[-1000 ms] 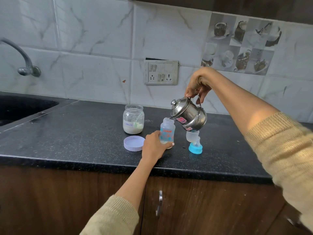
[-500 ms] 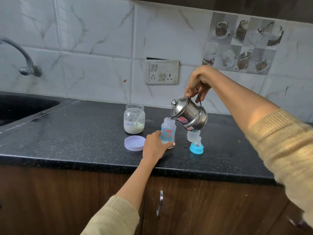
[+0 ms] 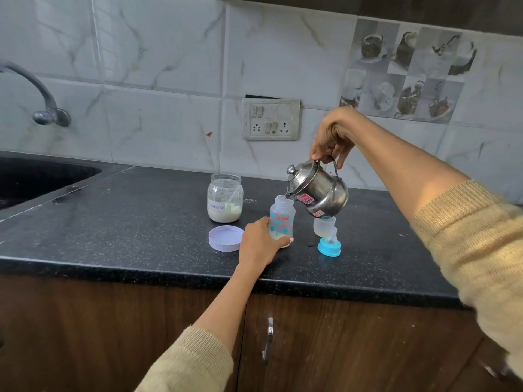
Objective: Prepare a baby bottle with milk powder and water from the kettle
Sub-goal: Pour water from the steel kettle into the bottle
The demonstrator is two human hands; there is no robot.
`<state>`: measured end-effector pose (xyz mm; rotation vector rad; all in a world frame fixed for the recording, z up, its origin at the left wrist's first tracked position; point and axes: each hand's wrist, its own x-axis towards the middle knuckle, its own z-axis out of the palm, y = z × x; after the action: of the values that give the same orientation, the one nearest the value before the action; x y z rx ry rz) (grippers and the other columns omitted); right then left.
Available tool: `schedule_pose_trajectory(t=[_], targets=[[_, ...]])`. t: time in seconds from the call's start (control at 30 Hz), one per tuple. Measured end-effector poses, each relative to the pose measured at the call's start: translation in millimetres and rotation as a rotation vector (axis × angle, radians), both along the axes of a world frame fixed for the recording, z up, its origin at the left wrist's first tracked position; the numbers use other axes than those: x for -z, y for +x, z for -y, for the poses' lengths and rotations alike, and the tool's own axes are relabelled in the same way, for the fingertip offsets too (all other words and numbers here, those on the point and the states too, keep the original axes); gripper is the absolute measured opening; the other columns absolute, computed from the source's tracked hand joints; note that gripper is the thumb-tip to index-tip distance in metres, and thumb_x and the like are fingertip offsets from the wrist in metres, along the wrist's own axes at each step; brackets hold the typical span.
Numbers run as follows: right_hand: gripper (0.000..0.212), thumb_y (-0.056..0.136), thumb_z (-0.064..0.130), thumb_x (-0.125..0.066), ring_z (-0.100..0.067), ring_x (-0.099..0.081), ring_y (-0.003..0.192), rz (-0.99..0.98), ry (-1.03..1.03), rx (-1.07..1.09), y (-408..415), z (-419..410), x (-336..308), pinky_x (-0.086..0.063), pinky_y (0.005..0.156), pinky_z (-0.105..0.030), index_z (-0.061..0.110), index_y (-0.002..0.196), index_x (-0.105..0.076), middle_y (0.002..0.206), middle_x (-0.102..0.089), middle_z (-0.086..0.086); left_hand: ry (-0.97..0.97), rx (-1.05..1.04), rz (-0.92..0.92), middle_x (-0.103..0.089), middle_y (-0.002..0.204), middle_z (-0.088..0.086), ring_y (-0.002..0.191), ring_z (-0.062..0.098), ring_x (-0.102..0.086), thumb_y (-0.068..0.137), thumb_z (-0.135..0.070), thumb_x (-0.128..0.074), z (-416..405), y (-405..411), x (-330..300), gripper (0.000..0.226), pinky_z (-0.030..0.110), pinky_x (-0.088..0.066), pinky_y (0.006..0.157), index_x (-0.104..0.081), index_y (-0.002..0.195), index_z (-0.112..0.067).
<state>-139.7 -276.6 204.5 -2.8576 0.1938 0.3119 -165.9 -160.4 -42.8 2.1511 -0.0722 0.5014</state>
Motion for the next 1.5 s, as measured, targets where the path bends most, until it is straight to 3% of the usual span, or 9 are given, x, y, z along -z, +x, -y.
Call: schedule_pose_trajectory(t=[0.13, 0.27, 0.43, 0.57, 0.83, 1.13, 1.33, 1.43, 1.5], targets=[[0.024, 0.094, 0.006, -0.053, -0.012, -0.052, 0.045, -0.006, 0.029, 0.004, 2.3, 3.2, 0.5, -0.045, 0.102, -0.045, 0.008, 0.117, -0.059, 0.07, -0.051, -0.009, -0.001, 0.001, 0.002, -0.061, 0.123, 0.006, 0.111, 0.02, -0.058, 0.07, -0.041, -0.076, -0.1, -0.9, 0.4, 0.064, 0.031, -0.047, 0.088, -0.053, 0.123, -0.012], [0.018, 0.094, 0.006, -0.053, -0.014, -0.047, 0.055, -0.005, 0.047, 0.008, 5.4, 5.4, -0.1, -0.046, 0.1, -0.046, 0.01, 0.11, -0.059, 0.071, -0.05, -0.009, 0.0, 0.0, 0.006, -0.061, 0.122, 0.006, 0.109, 0.02, -0.059, 0.07, -0.041, -0.076, -0.4, -1.3, -0.6, 0.065, 0.03, -0.047, 0.087, -0.053, 0.123, -0.012], [0.01, 0.094, 0.007, -0.053, -0.012, -0.046, 0.031, -0.015, 0.008, -0.007, 8.5, 7.0, -0.6, -0.05, 0.094, -0.042, 0.009, 0.102, -0.059, 0.067, -0.049, -0.008, 0.002, 0.002, -0.002, -0.061, 0.123, 0.005, 0.11, 0.019, -0.059, 0.07, -0.041, -0.076, -0.4, -1.2, -0.7, 0.064, 0.03, -0.047, 0.087, -0.053, 0.122, -0.013], [0.006, 0.093, 0.007, -0.055, -0.013, -0.048, 0.05, -0.004, 0.017, 0.002, 9.2, 7.5, -1.4, -0.051, 0.088, -0.043, 0.007, 0.094, -0.061, 0.069, -0.05, -0.008, 0.002, 0.003, -0.003, -0.061, 0.123, 0.006, 0.111, 0.02, -0.058, 0.07, -0.041, -0.076, -0.8, -1.0, -0.4, 0.064, 0.03, -0.047, 0.088, -0.053, 0.123, -0.012], [0.011, 0.094, 0.006, -0.053, -0.011, -0.045, 0.026, -0.018, 0.029, 0.01, 8.9, 7.0, -0.6, -0.049, 0.096, -0.043, 0.007, 0.103, -0.059, 0.068, -0.049, -0.007, 0.002, 0.009, 0.003, -0.061, 0.123, 0.007, 0.111, 0.021, -0.058, 0.071, -0.04, -0.076, -0.3, -1.2, -0.4, 0.064, 0.033, -0.048, 0.089, -0.053, 0.123, -0.011], [0.015, 0.092, 0.004, -0.054, -0.014, -0.051, 0.064, -0.001, 0.06, 0.022, 8.4, 9.1, -0.3, -0.047, 0.095, -0.046, 0.006, 0.106, -0.058, 0.069, -0.047, -0.008, 0.014, 0.006, 0.005, -0.061, 0.123, 0.006, 0.111, 0.02, -0.058, 0.071, -0.041, -0.075, -0.1, -0.8, 0.1, 0.063, 0.033, -0.048, 0.09, -0.053, 0.122, -0.012], [0.006, 0.093, 0.005, -0.055, -0.013, -0.051, 0.039, -0.006, 0.03, 0.018, 8.8, 10.1, -1.1, -0.049, 0.093, -0.043, 0.006, 0.091, -0.06, 0.067, -0.048, -0.007, 0.02, -0.003, 0.009, -0.062, 0.12, 0.005, 0.108, 0.019, -0.059, 0.07, -0.042, -0.075, -0.2, -0.4, 0.3, 0.062, 0.031, -0.048, 0.086, -0.054, 0.12, -0.013], [0.004, 0.092, 0.005, -0.056, -0.014, -0.054, 0.062, -0.004, 0.042, 0.026, 10.4, 10.8, -0.9, -0.049, 0.092, -0.045, 0.005, 0.092, -0.06, 0.071, -0.049, -0.008, 0.023, -0.002, 0.008, -0.062, 0.12, 0.005, 0.108, 0.019, -0.059, 0.07, -0.042, -0.075, 0.0, -0.2, 0.4, 0.062, 0.03, -0.048, 0.086, -0.054, 0.12, -0.013], [0.005, 0.092, 0.005, -0.056, -0.014, -0.051, 0.061, -0.007, 0.03, 0.023, 10.5, 10.7, -1.4, -0.05, 0.09, -0.045, 0.005, 0.091, -0.06, 0.07, -0.049, -0.008, 0.021, -0.001, 0.01, -0.063, 0.12, 0.005, 0.108, 0.019, -0.059, 0.07, -0.042, -0.075, -0.1, 0.3, 0.4, 0.061, 0.03, -0.048, 0.085, -0.054, 0.12, -0.013]])
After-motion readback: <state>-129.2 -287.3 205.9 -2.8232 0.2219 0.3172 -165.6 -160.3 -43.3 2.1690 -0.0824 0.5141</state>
